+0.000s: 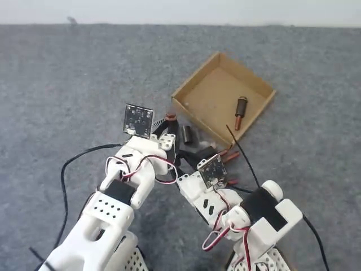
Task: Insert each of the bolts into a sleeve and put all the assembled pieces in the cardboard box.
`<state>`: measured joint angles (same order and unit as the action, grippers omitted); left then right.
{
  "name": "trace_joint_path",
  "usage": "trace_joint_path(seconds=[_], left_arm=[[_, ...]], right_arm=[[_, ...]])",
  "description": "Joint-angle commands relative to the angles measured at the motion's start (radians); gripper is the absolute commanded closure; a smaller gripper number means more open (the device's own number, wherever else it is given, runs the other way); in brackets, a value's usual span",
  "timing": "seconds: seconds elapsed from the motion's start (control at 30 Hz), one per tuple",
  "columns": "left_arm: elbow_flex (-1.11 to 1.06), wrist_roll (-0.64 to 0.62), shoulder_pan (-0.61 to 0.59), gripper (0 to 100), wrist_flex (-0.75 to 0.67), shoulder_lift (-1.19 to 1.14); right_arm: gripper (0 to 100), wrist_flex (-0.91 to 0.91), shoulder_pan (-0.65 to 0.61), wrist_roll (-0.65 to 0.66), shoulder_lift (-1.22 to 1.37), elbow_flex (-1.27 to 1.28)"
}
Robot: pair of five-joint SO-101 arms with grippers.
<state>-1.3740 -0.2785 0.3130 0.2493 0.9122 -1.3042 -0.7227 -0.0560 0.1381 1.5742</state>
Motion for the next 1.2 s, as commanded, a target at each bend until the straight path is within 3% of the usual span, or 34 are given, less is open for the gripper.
trace_joint_path(seconds=[0.0, 0.4, 1.17], left_arm=[[0.016, -0.087, 0.008, 99, 0.0, 0.035], [-0.105, -0.095, 0.0, 99, 0.005, 0.313], [-0.044, -0.133, 0.015, 99, -0.094, 0.066]], right_arm=[[99.3, -0.022, 0.012, 0.011, -0.004, -0.026], [99.3, -0.024, 0.012, 0.011, -0.004, -0.026], [99.3, -0.025, 0.016, 0.009, -0.012, -0.026]])
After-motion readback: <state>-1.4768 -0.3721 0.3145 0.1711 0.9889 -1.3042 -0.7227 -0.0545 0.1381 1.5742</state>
